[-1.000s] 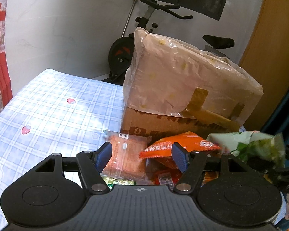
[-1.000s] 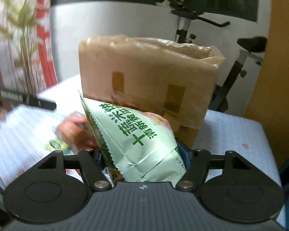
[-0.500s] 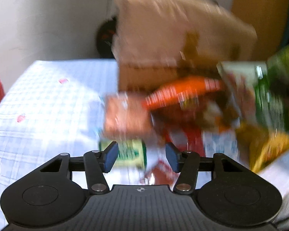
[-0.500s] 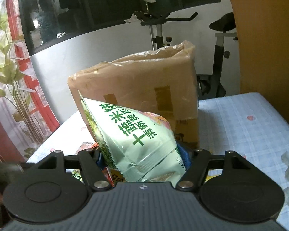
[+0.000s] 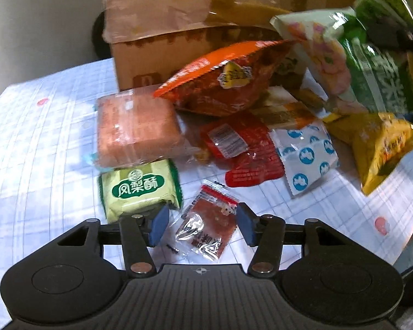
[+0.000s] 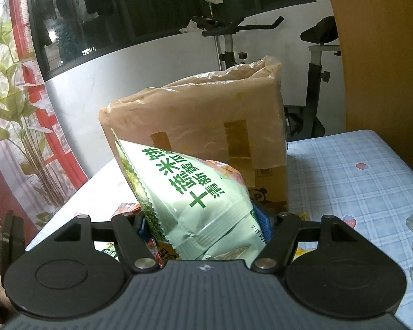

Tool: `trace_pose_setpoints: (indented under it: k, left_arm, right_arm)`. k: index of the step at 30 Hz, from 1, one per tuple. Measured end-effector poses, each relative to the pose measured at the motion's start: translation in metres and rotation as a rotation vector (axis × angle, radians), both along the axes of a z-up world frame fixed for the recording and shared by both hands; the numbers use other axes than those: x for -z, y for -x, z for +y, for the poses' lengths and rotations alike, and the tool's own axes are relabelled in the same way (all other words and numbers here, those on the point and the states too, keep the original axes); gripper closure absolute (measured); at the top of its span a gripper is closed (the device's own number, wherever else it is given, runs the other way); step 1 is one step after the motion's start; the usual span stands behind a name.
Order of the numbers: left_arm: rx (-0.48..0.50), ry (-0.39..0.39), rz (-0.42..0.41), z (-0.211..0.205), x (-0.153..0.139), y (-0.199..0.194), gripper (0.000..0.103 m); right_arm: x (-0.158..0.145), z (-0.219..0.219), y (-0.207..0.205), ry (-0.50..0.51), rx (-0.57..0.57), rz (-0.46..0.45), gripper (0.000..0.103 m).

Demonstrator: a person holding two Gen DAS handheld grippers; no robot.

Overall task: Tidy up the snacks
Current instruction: 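Grasp the small red wrapped packet with the left gripper while the right holds the oat bag, then carry both snacks into the box and open both grippers to release them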

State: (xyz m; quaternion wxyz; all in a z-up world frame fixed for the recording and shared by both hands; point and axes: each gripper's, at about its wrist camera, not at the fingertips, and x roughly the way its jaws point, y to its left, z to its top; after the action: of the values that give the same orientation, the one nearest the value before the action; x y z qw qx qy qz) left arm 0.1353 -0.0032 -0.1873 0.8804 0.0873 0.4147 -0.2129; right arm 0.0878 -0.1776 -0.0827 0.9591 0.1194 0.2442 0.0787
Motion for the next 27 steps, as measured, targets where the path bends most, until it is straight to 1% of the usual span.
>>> trace_pose_setpoints:
  k: [4, 5, 9, 12, 13, 14, 17, 21, 24, 27]
  left_arm:
    - [0.032, 0.000, -0.001, 0.000, 0.000, 0.001, 0.046]
    - [0.051, 0.004, 0.003, 0.000, 0.000, 0.002, 0.044]
    - [0.119, -0.041, -0.024, -0.001, 0.001, 0.010, 0.043]
    - [0.099, -0.028, -0.025, 0.001, 0.002, 0.009, 0.043]
    - [0.088, -0.026, -0.025, 0.002, 0.001, 0.008, 0.045]
    - [0.074, -0.027, -0.028, 0.001, 0.000, 0.008, 0.052]
    - [0.070, -0.023, -0.025, -0.001, -0.002, 0.009, 0.061]
    - [0.065, 0.017, -0.009, 0.003, -0.004, 0.013, 0.062]
    - [0.048, 0.043, -0.022, 0.008, -0.009, 0.018, 0.062]
    - [0.029, 0.101, -0.043, 0.014, -0.022, 0.024, 0.062]
  right_arm:
    - [-0.002, 0.000, -0.001, -0.003, 0.001, -0.006, 0.032]
    - [-0.002, 0.000, -0.001, -0.002, 0.000, -0.006, 0.032]
    - [-0.001, 0.001, -0.002, 0.000, -0.008, -0.005, 0.032]
    - [-0.001, 0.002, -0.003, -0.003, -0.010, -0.002, 0.032]
    - [0.000, 0.002, -0.003, -0.004, -0.011, 0.000, 0.032]
    - [0.000, 0.001, -0.004, -0.004, -0.013, 0.002, 0.032]
    - [-0.001, 0.000, -0.004, -0.003, -0.014, 0.001, 0.032]
    - [-0.002, -0.002, -0.003, -0.003, -0.012, -0.006, 0.032]
    - [-0.003, -0.002, -0.001, -0.006, -0.011, -0.010, 0.032]
    - [-0.007, 0.000, 0.002, -0.010, -0.015, -0.026, 0.032]
